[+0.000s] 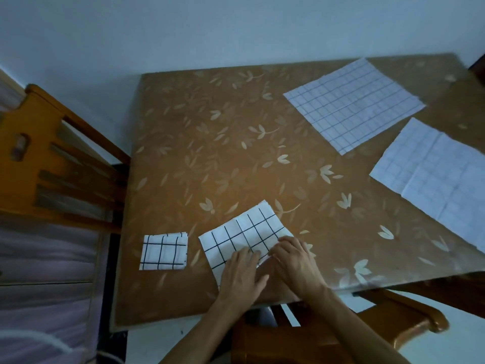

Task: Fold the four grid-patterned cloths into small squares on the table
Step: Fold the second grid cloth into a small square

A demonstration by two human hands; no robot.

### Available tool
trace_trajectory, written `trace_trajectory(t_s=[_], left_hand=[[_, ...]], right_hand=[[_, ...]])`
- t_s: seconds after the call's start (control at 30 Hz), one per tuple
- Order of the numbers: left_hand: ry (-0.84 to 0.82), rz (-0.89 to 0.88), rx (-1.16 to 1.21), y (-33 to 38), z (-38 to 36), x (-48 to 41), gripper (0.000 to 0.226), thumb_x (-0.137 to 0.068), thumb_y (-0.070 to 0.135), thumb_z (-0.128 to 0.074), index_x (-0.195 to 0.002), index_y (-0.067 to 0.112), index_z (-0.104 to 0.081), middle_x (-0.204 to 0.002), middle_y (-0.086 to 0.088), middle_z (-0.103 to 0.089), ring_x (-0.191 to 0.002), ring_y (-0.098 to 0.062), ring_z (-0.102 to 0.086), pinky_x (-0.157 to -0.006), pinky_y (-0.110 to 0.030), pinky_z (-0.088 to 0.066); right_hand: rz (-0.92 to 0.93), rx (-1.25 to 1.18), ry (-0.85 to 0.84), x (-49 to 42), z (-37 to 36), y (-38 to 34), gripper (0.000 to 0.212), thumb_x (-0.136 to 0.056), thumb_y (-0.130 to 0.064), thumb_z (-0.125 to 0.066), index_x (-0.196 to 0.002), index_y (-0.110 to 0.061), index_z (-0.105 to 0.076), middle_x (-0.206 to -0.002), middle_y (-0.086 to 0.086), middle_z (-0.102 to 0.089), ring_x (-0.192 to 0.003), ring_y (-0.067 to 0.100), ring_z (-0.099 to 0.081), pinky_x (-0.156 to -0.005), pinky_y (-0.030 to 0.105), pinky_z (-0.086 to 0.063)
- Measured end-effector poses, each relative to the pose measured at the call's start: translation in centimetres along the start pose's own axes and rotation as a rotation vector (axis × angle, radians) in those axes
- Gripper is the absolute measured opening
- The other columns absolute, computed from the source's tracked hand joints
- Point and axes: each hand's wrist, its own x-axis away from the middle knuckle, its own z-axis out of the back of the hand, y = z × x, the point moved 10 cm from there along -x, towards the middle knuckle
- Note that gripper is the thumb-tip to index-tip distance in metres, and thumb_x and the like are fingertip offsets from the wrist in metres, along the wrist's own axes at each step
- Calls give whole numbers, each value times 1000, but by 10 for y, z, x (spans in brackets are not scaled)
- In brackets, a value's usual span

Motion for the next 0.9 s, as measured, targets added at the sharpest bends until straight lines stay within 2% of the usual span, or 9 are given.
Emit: trace_trajectory(t_s=[0.1,0.2,0.33,0.43,0.5,0.6,0.7,0.8,0.9], left_hand=[[82,-10,85,-8,19,-3,42,-101,39,-44,-142,30,-43,-138,6,-51,-125,-12,-47,-100,-26,-45],[170,19,258,-18,45,-8,32,-101,26,-48,-131,32,-57,-120,10,-66,-110,-8,-61,-92,-23,-51],[257,68,391,-28,95,-10,31,-102,25,-49,-130,21,-62,-120,7,-68,-102,-6,-61,-81,-2,-37],[187,84,553,-36,113,-13,41,-97,44,-52,-138,37,-48,-133,24,-50,-124,-4,-48,-101,-20,-35],[112,148,671,-40,120,-15,39,-92,59,-53,-128,45,-49,-128,29,-45,-135,-11,-42,-108,-31,-35],[-36,255,1019,-34,119,-11,55,-93,49,-60,-141,31,-42,-126,19,-41,-136,-16,-40,-109,-35,-30],[-130,274,1288,-21,119,-9,48,-88,39,-66,-130,27,-46,-132,14,-52,-115,-8,-53,-104,-33,-33],[-115,306,1357,-26,121,-3,58,-89,37,-67,-138,22,-40,-130,13,-42,-131,-16,-38,-114,-40,-24],[-126,312,1375,-41,120,-1,49,-81,45,-72,-124,25,-59,-130,9,-62,-122,-13,-54,-111,-40,-37]], right_hand=[[94,-20,113,-12,34,-27,14,-83,-22,-70,-97,-24,-71,-98,-11,-69,-115,16,-58,-99,29,-37],[130,-53,250,-20,74,-44,17,-89,-26,-67,-106,-24,-70,-108,-10,-67,-119,15,-55,-101,30,-36],[-153,-203,350,-25,110,-9,64,-83,-35,-76,-139,-22,-48,-143,-7,-47,-136,14,-39,-112,34,-30],[-475,-545,203,-23,97,36,96,-74,-52,-80,-150,-26,-29,-147,-15,-37,-134,5,-34,-111,33,-31],[-542,-789,27,-23,79,42,104,-67,-60,-80,-152,-30,-28,-145,-19,-40,-133,4,-37,-110,34,-35],[-460,-1069,-133,-26,65,26,71,-78,-46,-79,-140,-27,-49,-136,-12,-60,-128,10,-54,-107,36,-44],[-483,-1287,-227,-22,51,9,47,-88,-32,-71,-130,-14,-58,-124,0,-69,-116,20,-65,-101,39,-51],[-511,-1375,-232,-23,42,3,37,-91,-22,-68,-123,-4,-64,-121,12,-70,-113,29,-67,-99,44,-52],[-542,-1394,-174,-26,43,6,29,-91,-15,-68,-117,-2,-69,-118,15,-71,-110,33,-67,-98,49,-52]])
